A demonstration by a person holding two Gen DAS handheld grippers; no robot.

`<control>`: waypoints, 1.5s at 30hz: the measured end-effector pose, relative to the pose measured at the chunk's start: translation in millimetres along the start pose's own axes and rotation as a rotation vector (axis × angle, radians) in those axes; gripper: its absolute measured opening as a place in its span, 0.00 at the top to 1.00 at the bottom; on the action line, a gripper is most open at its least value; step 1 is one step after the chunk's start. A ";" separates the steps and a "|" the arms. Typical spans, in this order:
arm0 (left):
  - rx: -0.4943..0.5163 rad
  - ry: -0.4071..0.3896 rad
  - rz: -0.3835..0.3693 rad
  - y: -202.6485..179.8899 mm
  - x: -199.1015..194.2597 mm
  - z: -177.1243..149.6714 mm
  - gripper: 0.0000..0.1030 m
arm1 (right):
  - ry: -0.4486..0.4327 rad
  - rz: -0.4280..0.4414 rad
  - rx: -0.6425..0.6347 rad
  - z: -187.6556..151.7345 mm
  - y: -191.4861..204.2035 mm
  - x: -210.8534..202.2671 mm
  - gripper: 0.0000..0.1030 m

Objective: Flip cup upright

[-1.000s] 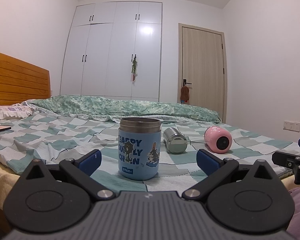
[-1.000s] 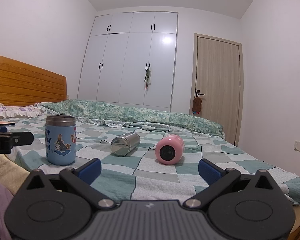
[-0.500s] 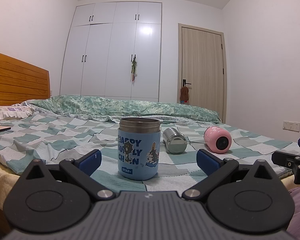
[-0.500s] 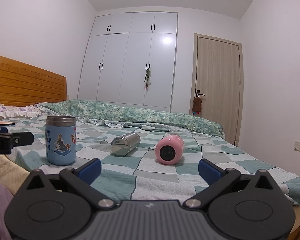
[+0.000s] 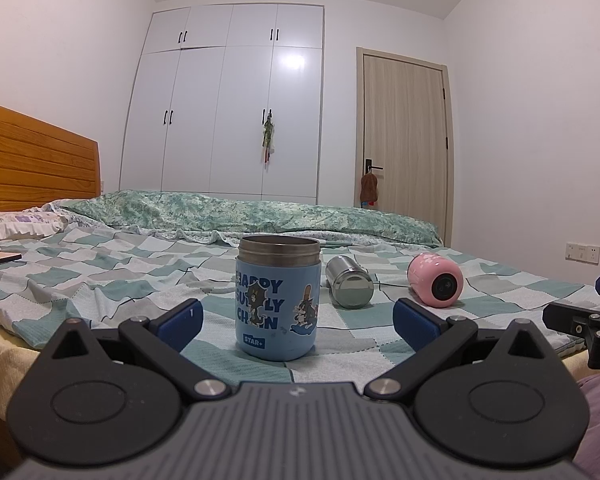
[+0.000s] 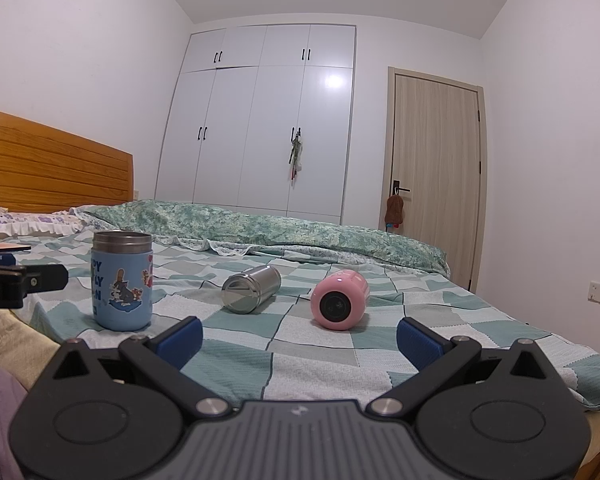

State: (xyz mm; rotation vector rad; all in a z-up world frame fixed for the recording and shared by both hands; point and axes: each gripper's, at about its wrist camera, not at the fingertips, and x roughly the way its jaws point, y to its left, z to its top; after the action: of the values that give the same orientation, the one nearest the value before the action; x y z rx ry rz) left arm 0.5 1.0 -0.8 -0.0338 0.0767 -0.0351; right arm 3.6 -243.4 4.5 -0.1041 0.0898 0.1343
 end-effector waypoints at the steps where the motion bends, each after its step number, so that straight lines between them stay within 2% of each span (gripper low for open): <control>1: 0.000 0.000 0.000 0.0 0.0 0.0 0.00 | 0.000 0.000 0.000 0.0 0.0 0.0 0.00; 36: 0.001 0.003 -0.001 -1.2 -1.3 -0.1 0.00 | 0.004 -0.001 -0.003 -2.0 0.7 1.7 0.00; 40: 0.019 0.027 -0.007 -6.4 -0.2 0.6 0.00 | 0.020 -0.002 -0.009 -0.6 -0.7 3.9 0.00; 45: 0.046 0.118 -0.029 -16.1 13.2 3.7 0.00 | 0.062 0.014 0.014 3.8 -9.1 9.0 0.00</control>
State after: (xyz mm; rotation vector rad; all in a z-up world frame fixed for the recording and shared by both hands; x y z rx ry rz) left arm 13.4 -15.4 2.5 0.0131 0.1935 -0.0677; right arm 14.0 -250.8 8.3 -0.0937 0.1530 0.1449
